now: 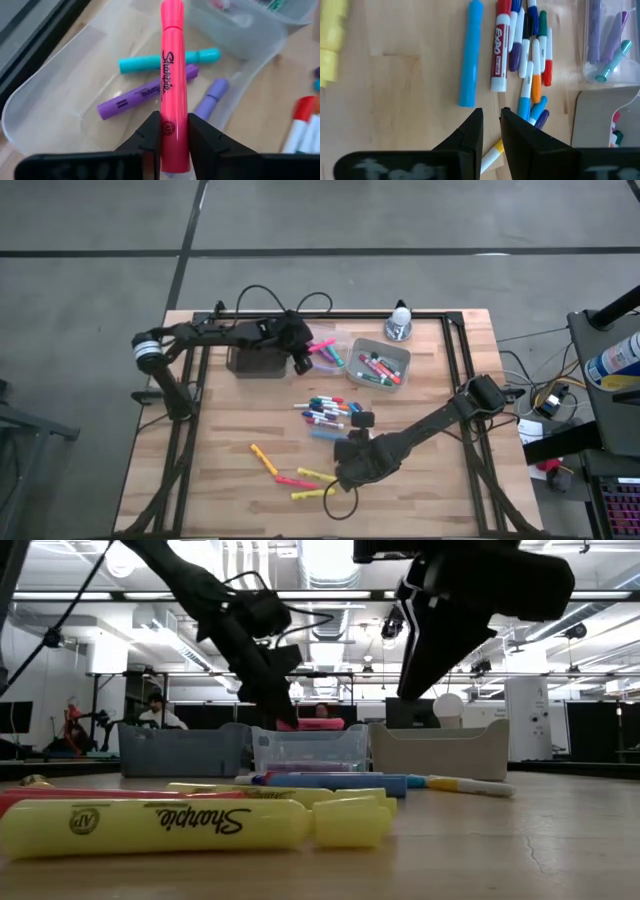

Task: Pick & Place Markers
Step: Put the pink highlighter into the transparent bin, then put the yellow highlighter into the transparent bin

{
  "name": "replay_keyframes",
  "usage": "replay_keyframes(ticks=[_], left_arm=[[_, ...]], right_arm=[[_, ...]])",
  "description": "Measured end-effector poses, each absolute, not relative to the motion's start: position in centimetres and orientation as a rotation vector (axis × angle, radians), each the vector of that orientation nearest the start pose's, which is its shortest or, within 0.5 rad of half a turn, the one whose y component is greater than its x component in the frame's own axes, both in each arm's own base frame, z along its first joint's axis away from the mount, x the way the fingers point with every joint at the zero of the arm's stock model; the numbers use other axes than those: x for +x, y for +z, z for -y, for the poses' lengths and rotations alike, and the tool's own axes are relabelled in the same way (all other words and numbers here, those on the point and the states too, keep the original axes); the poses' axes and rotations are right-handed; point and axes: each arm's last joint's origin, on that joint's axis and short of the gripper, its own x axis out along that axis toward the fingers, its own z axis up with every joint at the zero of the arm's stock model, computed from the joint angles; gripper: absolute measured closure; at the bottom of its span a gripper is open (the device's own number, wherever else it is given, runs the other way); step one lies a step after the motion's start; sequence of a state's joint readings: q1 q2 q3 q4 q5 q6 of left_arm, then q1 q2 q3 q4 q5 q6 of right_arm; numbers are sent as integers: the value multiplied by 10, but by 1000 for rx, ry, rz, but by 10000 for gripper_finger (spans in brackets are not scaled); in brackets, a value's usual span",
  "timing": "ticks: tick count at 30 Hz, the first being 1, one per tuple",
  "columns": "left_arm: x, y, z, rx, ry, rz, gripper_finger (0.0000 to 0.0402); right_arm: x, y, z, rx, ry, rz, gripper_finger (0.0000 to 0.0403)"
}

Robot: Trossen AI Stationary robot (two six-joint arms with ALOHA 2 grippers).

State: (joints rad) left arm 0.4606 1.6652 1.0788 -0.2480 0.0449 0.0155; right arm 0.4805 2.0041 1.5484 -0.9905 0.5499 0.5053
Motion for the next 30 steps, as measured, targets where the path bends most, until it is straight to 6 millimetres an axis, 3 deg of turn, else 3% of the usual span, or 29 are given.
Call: replay_keyframes(ticks=[6, 10, 16, 24, 30], left_arm=[[318, 201, -159, -186, 440, -947, 290], [320, 203, -160, -183, 439, -940, 256], [314, 225, -153, -178, 415, -933, 240], [289, 269, -113, -142, 284, -914, 239], [274, 287, -58, -108, 134, -886, 239]], right_arm=[[350, 194, -165, -281, -365, -1189, 343], [350, 194, -165, -281, -365, -1188, 344], [350, 194, -165, -281, -366, -1188, 342], [350, 193, -165, -284, -368, -1188, 342], [350, 193, -165, -284, -369, -1185, 345]])
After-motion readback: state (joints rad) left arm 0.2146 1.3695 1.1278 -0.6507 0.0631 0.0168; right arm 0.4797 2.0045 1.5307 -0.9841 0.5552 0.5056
